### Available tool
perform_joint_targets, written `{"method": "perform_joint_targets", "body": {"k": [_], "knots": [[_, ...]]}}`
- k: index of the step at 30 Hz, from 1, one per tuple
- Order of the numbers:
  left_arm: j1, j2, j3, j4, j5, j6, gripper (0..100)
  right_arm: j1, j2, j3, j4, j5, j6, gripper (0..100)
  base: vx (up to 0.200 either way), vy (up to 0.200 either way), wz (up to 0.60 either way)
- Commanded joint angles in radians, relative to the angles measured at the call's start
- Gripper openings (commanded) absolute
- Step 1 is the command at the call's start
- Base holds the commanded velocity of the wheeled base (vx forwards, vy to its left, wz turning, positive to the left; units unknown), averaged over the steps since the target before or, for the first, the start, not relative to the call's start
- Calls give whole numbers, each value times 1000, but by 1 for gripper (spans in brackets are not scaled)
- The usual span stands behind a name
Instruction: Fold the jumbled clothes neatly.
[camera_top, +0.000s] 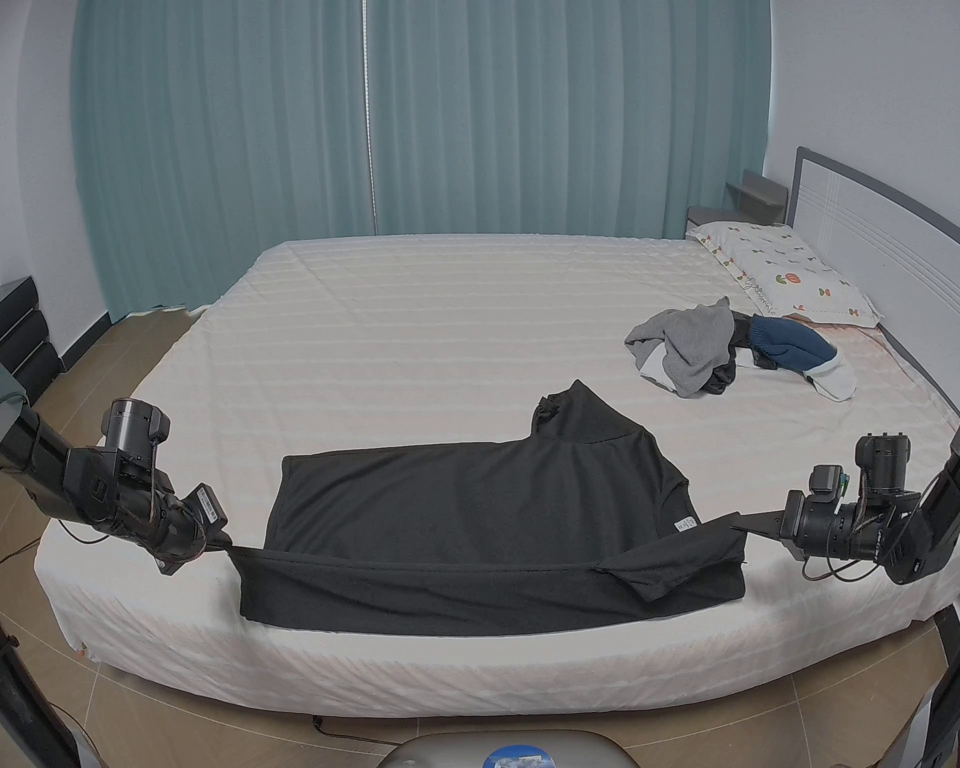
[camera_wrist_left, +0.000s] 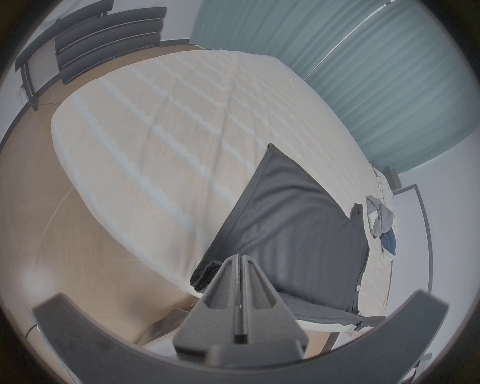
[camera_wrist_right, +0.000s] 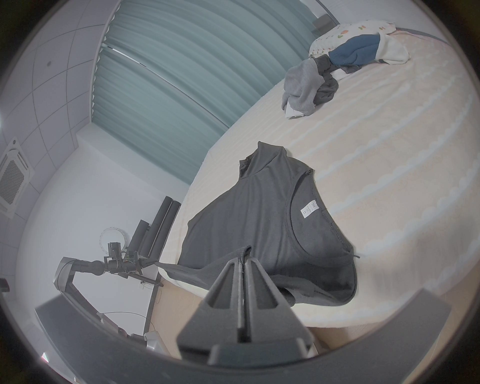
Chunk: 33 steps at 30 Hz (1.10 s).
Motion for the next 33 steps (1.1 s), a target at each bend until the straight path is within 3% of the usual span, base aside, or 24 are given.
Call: {"method": "perform_joint_targets", "body": {"k": [1, 16, 33], "knots": [[2, -65, 56, 0, 0, 15, 0, -1, -81, 61, -6, 0, -1, 0, 0, 0, 0], [-5, -116, 169, 46, -2, 87, 0, -2, -198, 182, -6, -3, -3, 0, 0, 0, 0], [2, -24, 74, 55, -34, 74, 0, -24, -119, 165, -6, -1, -3, 0, 0, 0, 0]]}}
